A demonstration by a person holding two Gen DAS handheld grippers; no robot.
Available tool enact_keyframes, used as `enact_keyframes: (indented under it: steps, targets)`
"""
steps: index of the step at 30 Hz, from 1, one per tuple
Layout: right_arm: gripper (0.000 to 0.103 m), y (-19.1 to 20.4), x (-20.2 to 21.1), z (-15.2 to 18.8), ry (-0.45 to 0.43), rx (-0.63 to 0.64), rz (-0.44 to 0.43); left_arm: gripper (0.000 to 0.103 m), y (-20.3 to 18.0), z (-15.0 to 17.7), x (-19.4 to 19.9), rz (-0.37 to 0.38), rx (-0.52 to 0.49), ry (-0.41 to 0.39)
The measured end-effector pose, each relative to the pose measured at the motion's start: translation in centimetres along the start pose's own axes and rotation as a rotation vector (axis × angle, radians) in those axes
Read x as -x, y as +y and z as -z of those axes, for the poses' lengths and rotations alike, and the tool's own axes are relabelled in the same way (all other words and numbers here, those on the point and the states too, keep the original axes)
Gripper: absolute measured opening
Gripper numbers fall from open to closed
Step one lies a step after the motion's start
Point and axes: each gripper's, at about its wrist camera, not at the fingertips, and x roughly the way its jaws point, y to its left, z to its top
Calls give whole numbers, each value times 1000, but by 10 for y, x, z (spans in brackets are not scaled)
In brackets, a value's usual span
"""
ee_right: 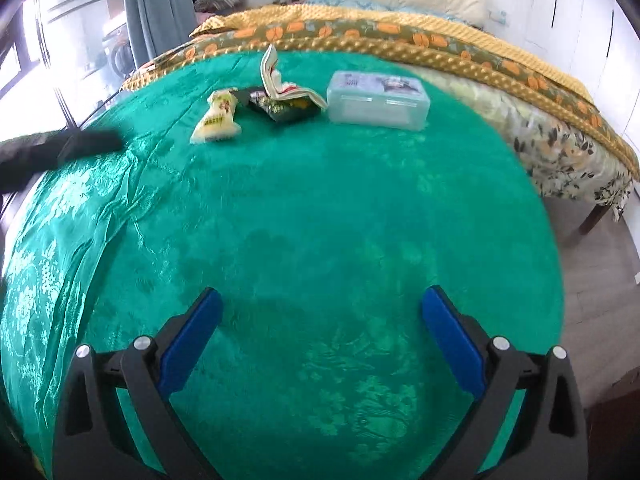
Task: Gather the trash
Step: 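Move both open tools back over the table, then grasp the cream snack wrapper with the left tool, then set it down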
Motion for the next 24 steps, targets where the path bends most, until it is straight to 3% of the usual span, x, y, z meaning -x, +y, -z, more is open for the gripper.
enact_keyframes:
  steps: [3, 10, 12, 14, 16, 24]
  targets:
    - [98, -1, 0, 1, -1, -2, 0, 98, -5, -25, -32, 20, 26, 1]
    - [98, -2, 1, 1, -2, -6, -1, 94, -9, -42, -90, -118, 38, 49]
    - [98, -2, 1, 1, -2, -5, -2, 81, -5, -40, -93, -115, 43, 57]
    - [98, -2, 1, 1, -2, -4, -2, 49, -2, -37, -94, -65, 47, 77]
    - [98, -3, 1, 1, -2, -5, 0, 27, -1, -34, -91, -41, 40, 78]
    - [98, -4, 1, 2, -1, -10, 10, 24, 35, -3, -30, 9, 5, 70]
